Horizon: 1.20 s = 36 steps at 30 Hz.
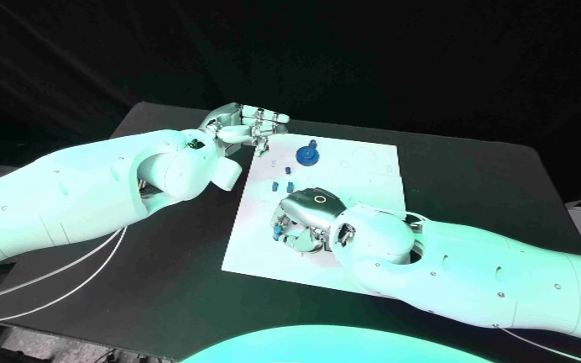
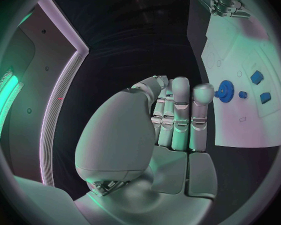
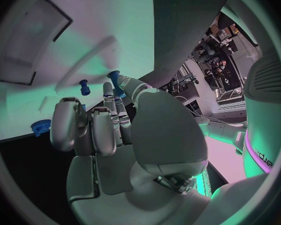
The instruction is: Assemble the parts on the task board
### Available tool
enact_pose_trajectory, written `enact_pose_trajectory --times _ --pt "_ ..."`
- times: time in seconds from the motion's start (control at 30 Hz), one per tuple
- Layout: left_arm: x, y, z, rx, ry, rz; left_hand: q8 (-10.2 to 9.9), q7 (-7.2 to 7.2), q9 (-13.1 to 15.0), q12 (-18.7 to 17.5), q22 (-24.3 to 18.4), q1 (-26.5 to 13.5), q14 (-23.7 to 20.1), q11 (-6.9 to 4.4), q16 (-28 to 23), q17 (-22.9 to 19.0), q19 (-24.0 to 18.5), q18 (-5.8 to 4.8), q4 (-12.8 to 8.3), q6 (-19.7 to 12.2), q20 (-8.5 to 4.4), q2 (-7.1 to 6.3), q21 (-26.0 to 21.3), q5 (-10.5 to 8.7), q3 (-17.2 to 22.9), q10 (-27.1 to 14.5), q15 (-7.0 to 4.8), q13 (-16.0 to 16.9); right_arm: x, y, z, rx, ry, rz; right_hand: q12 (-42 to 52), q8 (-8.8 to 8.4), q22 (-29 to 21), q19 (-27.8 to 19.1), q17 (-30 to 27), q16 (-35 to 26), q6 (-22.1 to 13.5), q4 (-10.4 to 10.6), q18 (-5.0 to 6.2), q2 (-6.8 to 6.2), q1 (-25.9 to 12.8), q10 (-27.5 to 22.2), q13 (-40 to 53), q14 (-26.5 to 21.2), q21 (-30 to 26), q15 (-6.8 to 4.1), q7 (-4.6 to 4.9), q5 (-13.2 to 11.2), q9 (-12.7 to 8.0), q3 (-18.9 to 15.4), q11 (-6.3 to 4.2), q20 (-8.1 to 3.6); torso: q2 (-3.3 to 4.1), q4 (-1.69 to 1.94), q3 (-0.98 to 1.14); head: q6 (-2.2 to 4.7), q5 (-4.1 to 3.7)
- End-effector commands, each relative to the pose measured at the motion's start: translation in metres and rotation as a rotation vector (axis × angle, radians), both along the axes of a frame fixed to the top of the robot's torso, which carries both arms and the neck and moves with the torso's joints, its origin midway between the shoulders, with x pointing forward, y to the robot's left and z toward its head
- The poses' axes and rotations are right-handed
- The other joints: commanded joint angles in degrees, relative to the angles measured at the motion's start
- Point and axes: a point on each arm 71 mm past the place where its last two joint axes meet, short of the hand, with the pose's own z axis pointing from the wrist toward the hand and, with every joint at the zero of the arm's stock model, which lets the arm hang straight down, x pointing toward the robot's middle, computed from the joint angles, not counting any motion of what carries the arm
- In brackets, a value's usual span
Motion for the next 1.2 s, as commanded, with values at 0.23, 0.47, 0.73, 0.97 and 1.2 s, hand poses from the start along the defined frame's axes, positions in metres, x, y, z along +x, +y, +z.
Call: enact_pose_trajectory --times 0.23,0.47,0.73,0.97,1.2 --pt "-0.001 -0.002 0.001 -0.007 -0.002 -0.017 0.4 0.28 -0.1 0.2 0.0 -0.2 -0.4 -0.08 -0.2 -0.1 0.0 1.02 -0.2 -0.1 0.12 0.38 -0.3 -0.05 -0.1 -0.5 0.09 0.1 0.0 -0.006 0.007 0.067 -0.05 -0.033 0.1 -0.25 6.8 -0.3 -0.5 -0.6 -5.2 0.2 0.74 -1.3 -1.3 -1.7 0.1 2.0 -1.2 0.33 -0.47 0.3 -1.2 -1.4 0.04 0.36 0.05 0.01 0.06 0.16 -0.25" --pt "0.0 0.0 0.001 -0.006 -0.002 -0.014 0.4 0.28 -0.1 0.2 0.0 -0.2 -0.4 -0.08 -0.2 -0.1 0.0 1.02 -0.2 -0.1 0.12 0.38 -0.3 -0.05 -0.1 -0.5 0.09 0.1 -0.004 -0.025 0.022 0.187 -0.063 -0.064 1.6 0.01 6.4 -0.7 -1.7 -1.2 -7.4 0.5 0.97 -1.87 -1.8 -2.0 0.5 1.7 -2.6 0.18 -0.66 -0.8 -1.8 -4.5 -0.16 0.34 -0.1 -0.09 0.04 0.62 -0.93" --pt "-0.001 0.001 0.0 -0.003 0.001 -0.011 0.4 0.28 -0.1 0.2 0.0 -0.2 -0.4 -0.08 -0.2 -0.1 0.0 1.02 -0.2 -0.1 0.12 0.38 -0.3 -0.05 -0.1 -0.5 0.09 0.1 0.015 -0.091 0.04 0.253 0.105 -0.256 9.1 3.92 7.4 0.5 0.3 0.0 0.5 3.0 0.55 -1.09 -4.7 8.7 4.1 2.4 -0.4 -0.78 -0.38 -0.1 -0.1 -7.9 -1.73 -0.22 -0.3 -0.42 -0.11 1.36 -3.46" --pt "-0.002 0.003 -0.002 0.001 0.002 -0.009 0.4 0.28 -0.1 0.2 0.0 -0.2 -0.4 -0.08 -0.2 -0.1 0.0 1.02 -0.2 -0.1 0.12 0.38 -0.3 -0.05 -0.1 -0.5 0.09 0.1 0.017 -0.163 0.043 0.223 0.208 -0.464 61.3 7.95 10.2 3.0 7.7 4.4 3.8 6.2 -0.67 1.4 -7.1 13.7 57.3 3.8 5.3 -2.94 -3.77 6.3 5.3 -18.2 -5.12 -3.03 -0.61 -1.4 -0.14 1.48 -5.79" --pt "-0.003 0.003 -0.003 0.002 0.005 -0.01 0.4 0.28 -0.1 0.2 0.0 -0.2 -0.4 -0.08 -0.2 -0.1 0.0 1.02 -0.2 -0.1 0.12 0.38 -0.3 -0.05 -0.1 -0.5 0.09 0.1 0.0 -0.194 0.04 0.13 0.175 -0.54 72.5 9.77 11.1 3.8 11.5 6.4 2.4 9.2 -0.96 2.43 -7.0 15.7 71.0 4.5 6.8 -3.44 -3.61 7.1 10.1 -24.0 -4.64 -2.96 -0.78 -2.19 -0.03 1.21 -6.95"
